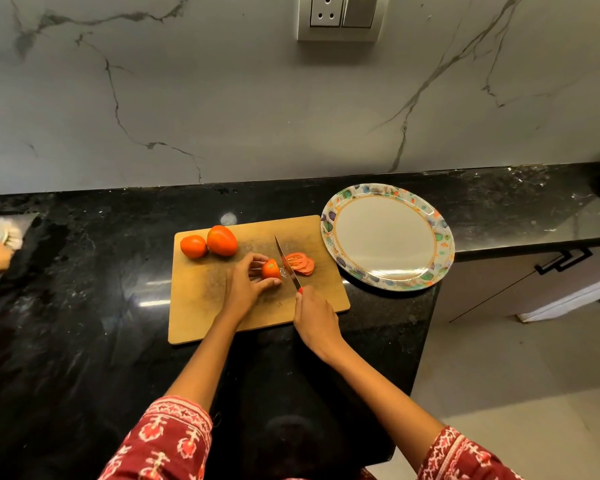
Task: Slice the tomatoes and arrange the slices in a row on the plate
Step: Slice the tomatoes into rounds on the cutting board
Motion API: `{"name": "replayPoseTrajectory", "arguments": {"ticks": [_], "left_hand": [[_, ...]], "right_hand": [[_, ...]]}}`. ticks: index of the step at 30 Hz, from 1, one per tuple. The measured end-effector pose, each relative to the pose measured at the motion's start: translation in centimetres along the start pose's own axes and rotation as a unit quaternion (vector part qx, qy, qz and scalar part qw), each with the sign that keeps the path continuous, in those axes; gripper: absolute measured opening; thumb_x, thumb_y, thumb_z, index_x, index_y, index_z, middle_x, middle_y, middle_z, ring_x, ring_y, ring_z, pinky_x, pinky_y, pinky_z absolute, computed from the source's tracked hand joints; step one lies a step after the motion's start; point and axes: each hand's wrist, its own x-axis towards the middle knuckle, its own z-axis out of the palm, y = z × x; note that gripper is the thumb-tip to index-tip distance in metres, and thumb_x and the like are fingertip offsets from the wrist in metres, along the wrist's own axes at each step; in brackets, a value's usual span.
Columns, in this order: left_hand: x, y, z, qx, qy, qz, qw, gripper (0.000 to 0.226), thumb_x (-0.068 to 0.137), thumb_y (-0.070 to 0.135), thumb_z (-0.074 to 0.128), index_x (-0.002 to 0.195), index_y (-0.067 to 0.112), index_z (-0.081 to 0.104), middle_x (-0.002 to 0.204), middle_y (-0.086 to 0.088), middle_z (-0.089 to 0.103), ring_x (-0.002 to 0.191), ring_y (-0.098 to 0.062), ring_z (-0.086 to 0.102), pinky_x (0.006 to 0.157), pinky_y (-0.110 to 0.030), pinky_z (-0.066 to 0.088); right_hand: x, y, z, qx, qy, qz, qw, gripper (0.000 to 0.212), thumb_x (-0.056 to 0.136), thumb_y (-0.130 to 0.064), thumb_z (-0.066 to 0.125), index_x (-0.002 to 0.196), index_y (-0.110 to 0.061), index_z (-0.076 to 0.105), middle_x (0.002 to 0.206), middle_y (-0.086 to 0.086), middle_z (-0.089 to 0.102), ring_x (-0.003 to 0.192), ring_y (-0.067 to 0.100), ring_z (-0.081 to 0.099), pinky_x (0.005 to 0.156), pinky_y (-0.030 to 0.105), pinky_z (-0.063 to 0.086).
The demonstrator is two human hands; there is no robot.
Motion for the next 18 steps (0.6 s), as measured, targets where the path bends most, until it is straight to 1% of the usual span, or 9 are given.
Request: {"name": "replayPoseTrajectory", "arguments": {"ticks": [5, 9, 10, 12, 16, 18], "left_hand": [[0.1, -0.1, 0.1, 0.013, 0.011, 0.007, 1.0, 0.037, 0.069, 0.011, 0.079, 0.101, 0.016, 0.062, 0.104, -0.005, 0.065, 0.098, -0.015, 0.06, 0.081, -0.022, 0.048], [0.0, 0.1, 0.3, 0.029, 0.014, 0.012, 0.999, 0.038, 0.071, 0.009, 0.077, 0.107, 0.014, 0.064, 0.106, -0.005, 0.066, 0.1, -0.017, 0.061, 0.088, -0.031, 0.051], [0.0, 0.3, 0.4, 0.032, 0.021, 0.013, 0.999, 0.038, 0.071, 0.009, 0.077, 0.107, 0.013, 0.065, 0.105, -0.005, 0.067, 0.1, -0.017, 0.061, 0.087, -0.031, 0.051], [-0.1, 0.5, 0.6, 0.034, 0.039, 0.015, 0.999, 0.039, 0.069, 0.009, 0.079, 0.106, 0.009, 0.066, 0.103, -0.007, 0.068, 0.098, -0.018, 0.062, 0.084, -0.026, 0.051], [-0.4, 1.1, 1.0, 0.032, 0.065, 0.008, 0.997, 0.04, 0.067, 0.008, 0.08, 0.104, 0.003, 0.067, 0.101, -0.012, 0.069, 0.093, -0.013, 0.06, 0.073, -0.006, 0.042], [-0.5, 1.1, 1.1, 0.029, 0.071, 0.004, 0.997, 0.041, 0.067, 0.007, 0.08, 0.106, 0.002, 0.067, 0.104, -0.012, 0.068, 0.095, -0.012, 0.058, 0.07, -0.001, 0.041]], "right_hand": [[-0.1, -0.9, 0.2, -0.009, -0.011, -0.007, 1.0, 0.029, 0.103, -0.027, 0.028, 0.112, -0.008, 0.046, 0.107, 0.013, 0.06, 0.098, 0.031, 0.059, 0.073, 0.037, 0.041], [-0.2, -1.0, 0.3, -0.02, -0.012, -0.001, 1.0, 0.029, 0.103, -0.027, 0.027, 0.112, -0.008, 0.046, 0.107, 0.013, 0.059, 0.099, 0.031, 0.058, 0.078, 0.04, 0.044], [-0.2, -1.0, 0.3, -0.02, -0.011, 0.0, 1.0, 0.029, 0.103, -0.027, 0.027, 0.113, -0.008, 0.046, 0.108, 0.013, 0.059, 0.099, 0.03, 0.058, 0.079, 0.041, 0.044], [-0.2, -1.0, 0.2, -0.024, -0.008, 0.006, 1.0, 0.029, 0.103, -0.027, 0.026, 0.113, -0.008, 0.046, 0.108, 0.012, 0.059, 0.1, 0.03, 0.058, 0.079, 0.04, 0.044], [-0.2, -1.3, 0.3, -0.029, -0.001, 0.017, 0.999, 0.028, 0.103, -0.025, 0.027, 0.114, -0.008, 0.045, 0.109, 0.012, 0.06, 0.1, 0.029, 0.059, 0.077, 0.039, 0.044], [-0.3, -1.5, 0.4, -0.035, 0.001, 0.021, 0.999, 0.028, 0.103, -0.025, 0.026, 0.114, -0.007, 0.045, 0.11, 0.013, 0.06, 0.102, 0.03, 0.059, 0.078, 0.039, 0.044]]}}
